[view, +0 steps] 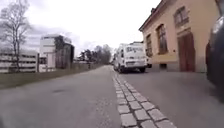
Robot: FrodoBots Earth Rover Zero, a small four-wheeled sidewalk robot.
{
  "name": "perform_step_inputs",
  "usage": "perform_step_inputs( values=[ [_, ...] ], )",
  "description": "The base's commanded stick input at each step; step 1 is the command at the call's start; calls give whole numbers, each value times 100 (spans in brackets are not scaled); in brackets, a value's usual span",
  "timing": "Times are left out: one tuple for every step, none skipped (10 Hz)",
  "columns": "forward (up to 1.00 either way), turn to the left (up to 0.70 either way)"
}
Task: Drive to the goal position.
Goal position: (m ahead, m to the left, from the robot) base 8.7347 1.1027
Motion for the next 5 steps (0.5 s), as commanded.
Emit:
perform_step_inputs(
  values=[
    [85,0],
    [85,0],
    [85,0],
    [85,0],
    [85,0]
  ],
)
